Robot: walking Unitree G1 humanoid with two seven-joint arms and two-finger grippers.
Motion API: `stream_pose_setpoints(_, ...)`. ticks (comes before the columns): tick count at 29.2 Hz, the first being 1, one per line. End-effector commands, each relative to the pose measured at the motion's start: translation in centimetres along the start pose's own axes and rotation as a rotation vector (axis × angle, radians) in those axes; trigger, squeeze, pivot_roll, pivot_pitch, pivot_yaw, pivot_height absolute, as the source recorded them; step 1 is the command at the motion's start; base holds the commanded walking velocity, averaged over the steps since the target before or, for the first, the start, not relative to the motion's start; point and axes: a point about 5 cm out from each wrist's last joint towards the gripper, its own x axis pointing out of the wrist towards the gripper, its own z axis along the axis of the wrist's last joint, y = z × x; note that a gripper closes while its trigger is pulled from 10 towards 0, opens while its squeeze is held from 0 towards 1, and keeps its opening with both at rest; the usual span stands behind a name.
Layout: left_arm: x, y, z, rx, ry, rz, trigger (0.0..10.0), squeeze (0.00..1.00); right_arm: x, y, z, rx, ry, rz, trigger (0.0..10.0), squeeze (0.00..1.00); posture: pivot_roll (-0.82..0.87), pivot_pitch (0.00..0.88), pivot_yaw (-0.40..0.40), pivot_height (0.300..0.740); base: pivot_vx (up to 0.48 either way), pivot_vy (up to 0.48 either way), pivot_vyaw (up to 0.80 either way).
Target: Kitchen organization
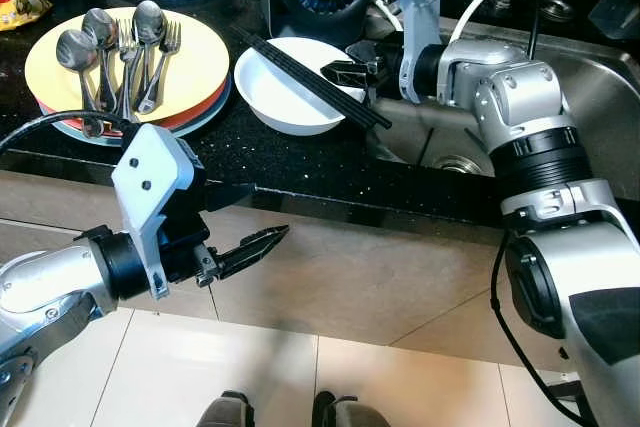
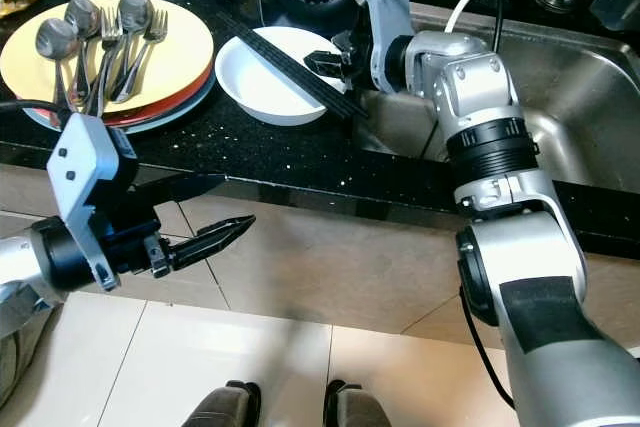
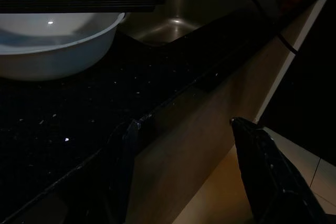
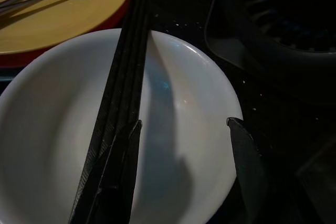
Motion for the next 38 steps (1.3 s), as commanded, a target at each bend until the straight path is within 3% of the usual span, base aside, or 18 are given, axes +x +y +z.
stream_pose_setpoints(1,0.2,-0.5,0.0,-0.005,-0.020,-0.022,10.0,0.00,-0.3,-0.1,-0.3,0.005,0.013,0.001,10.0,0.00,0.13,0.188,-0.109,0.740,0.000,0.000,0.00)
stream_pose_setpoints(23,0.2,-0.5,0.1,-0.006,-0.020,-0.023,10.0,0.00,-0.3,-0.4,-0.5,-0.026,0.038,-0.044,10.0,0.00,0.13,0.191,-0.110,0.740,0.000,0.000,0.00)
stream_pose_setpoints(38,0.4,-0.5,0.0,-0.005,-0.024,-0.031,10.0,0.00,-0.6,0.5,0.4,0.003,-0.008,0.045,10.0,0.00,0.13,0.175,-0.112,0.740,0.000,0.000,0.00)
